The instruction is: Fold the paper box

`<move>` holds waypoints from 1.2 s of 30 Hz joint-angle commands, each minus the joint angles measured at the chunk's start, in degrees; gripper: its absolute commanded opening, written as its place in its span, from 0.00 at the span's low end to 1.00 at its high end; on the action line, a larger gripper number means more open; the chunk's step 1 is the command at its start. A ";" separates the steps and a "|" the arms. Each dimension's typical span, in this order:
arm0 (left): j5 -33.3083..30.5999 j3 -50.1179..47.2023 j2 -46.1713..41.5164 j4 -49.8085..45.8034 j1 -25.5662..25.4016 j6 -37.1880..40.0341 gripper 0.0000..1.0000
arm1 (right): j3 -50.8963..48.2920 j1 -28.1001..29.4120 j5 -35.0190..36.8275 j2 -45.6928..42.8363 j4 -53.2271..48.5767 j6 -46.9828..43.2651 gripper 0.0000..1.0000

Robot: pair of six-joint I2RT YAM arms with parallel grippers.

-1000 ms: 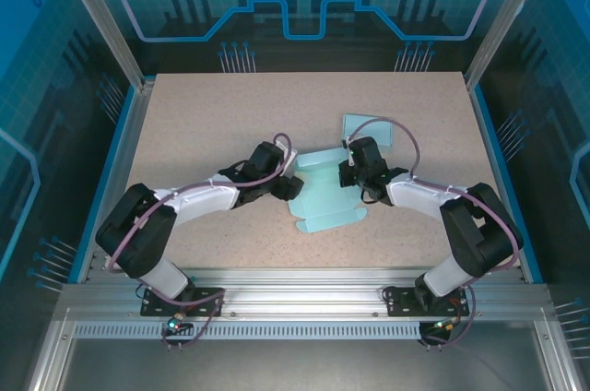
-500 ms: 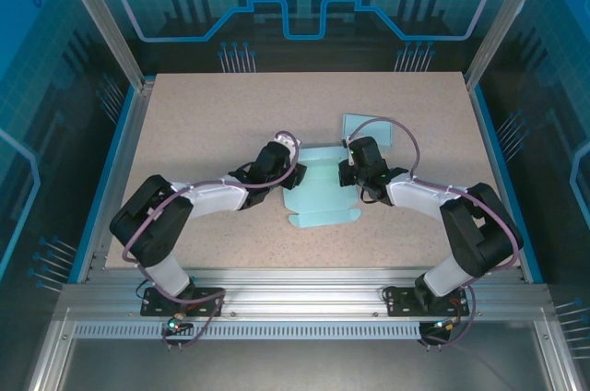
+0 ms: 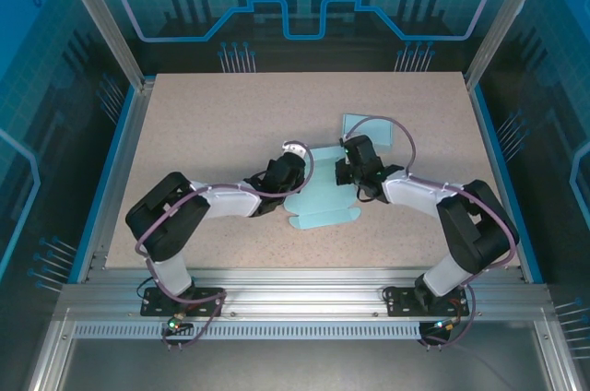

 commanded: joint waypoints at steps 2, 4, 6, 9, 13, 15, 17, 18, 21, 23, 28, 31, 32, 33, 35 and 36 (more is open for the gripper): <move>2.82 5.67 -6.08 -13.92 -0.27 -5.70 0.19 | 8.57 1.28 5.26 0.95 -14.82 6.39 0.00; 6.04 9.34 -7.22 -23.29 -0.26 -8.34 0.19 | 12.31 1.60 7.16 0.89 -23.57 10.10 0.00; 10.40 12.50 -7.94 -31.51 -0.25 -11.83 0.19 | 14.69 2.42 7.59 0.29 -30.13 12.35 0.00; 15.94 14.06 -8.80 -38.67 -0.22 -16.65 0.18 | 16.32 4.33 8.33 -0.56 -36.43 13.80 0.00; 19.99 14.44 -8.97 -46.21 -0.28 -20.61 0.19 | 18.42 6.36 8.32 0.14 -43.91 13.74 0.00; 21.16 14.41 -8.97 -49.34 -0.26 -21.61 0.19 | 19.39 7.84 9.56 1.23 -47.55 13.80 0.00; 22.35 14.41 -8.72 -51.60 -0.13 -22.16 0.19 | 19.80 9.25 10.65 2.46 -49.96 13.96 0.00; 22.73 14.47 -8.42 -52.73 0.02 -22.41 0.19 | 19.95 9.95 11.41 3.14 -50.99 14.22 0.00; 25.44 14.41 -7.50 -54.58 1.12 -22.83 0.18 | 20.19 11.45 13.63 5.02 -53.08 15.42 0.00; 28.42 14.17 -6.81 -54.61 2.42 -23.02 0.18 | 20.24 12.05 14.58 5.92 -53.25 15.83 0.01; 33.76 14.93 -4.70 -54.96 5.79 -21.55 0.14 | 21.00 12.31 17.02 8.68 -51.88 16.19 0.09; 35.68 16.29 -3.13 -55.85 7.99 -20.38 0.14 | 22.67 12.34 18.43 11.42 -51.17 15.87 0.12; 36.39 16.80 -2.47 -56.22 8.50 -20.06 0.14 | 23.39 12.34 18.81 12.58 -51.15 15.83 0.13; 36.96 17.25 -1.88 -56.61 8.82 -19.71 0.14 | 24.05 12.34 19.08 13.61 -51.18 15.77 0.14; 37.39 18.48 -0.35 -57.95 9.14 -18.92 0.14 | 25.59 12.43 19.94 15.88 -51.52 15.71 0.16; 37.59 19.08 0.19 -58.41 9.23 -18.56 0.14 | 26.19 12.43 20.24 16.72 -51.84 15.67 0.16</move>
